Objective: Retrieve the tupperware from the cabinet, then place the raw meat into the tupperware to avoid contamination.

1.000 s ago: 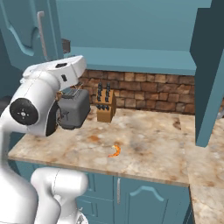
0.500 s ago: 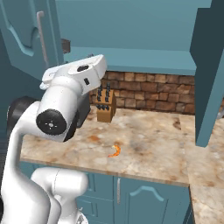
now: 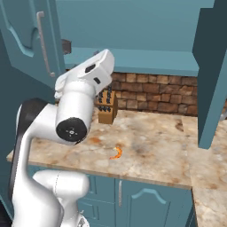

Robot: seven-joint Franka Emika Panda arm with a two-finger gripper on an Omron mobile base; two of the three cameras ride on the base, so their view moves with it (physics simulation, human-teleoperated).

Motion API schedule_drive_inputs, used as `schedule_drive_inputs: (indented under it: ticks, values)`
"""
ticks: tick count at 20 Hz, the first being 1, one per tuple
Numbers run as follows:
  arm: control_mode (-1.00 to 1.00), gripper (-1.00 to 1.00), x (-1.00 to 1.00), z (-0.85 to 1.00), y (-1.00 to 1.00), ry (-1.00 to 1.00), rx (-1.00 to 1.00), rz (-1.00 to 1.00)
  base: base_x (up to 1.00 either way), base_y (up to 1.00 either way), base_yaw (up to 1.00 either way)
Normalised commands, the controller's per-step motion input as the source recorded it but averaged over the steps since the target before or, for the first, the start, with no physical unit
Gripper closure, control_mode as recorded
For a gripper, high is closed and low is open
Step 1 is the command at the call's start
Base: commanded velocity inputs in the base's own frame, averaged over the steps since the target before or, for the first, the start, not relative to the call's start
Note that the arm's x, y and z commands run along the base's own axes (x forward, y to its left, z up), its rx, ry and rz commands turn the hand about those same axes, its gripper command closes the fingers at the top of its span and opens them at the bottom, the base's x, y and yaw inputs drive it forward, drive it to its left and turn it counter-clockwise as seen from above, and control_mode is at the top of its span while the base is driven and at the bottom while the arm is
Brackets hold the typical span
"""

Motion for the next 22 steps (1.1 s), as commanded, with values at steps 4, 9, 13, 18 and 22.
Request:
schedule_drive_inputs:
  ticks: [4, 9, 13, 18, 22]
  values:
    - [-1.00, -1.00, 0.15, 0.00, 0.00, 0.00, -0.30, 0.00, 0.00, 0.00, 0.00]
    - [-1.00, -1.00, 0.26, 0.00, 0.00, 0.00, -0.28, 0.00, 0.00, 0.00, 0.00]
    - [-1.00, -1.00, 0.35, 0.00, 0.00, 0.00, -0.25, 0.00, 0.00, 0.00, 0.00]
    - [-1.00, -1.00, 0.34, 0.00, 0.01, 0.00, -0.23, 0.00, 0.00, 0.00, 0.00]
    - [-1.00, -1.00, 0.20, 0.05, 0.05, 0.00, -0.12, 0.05, 0.00, 0.00, 0.00]
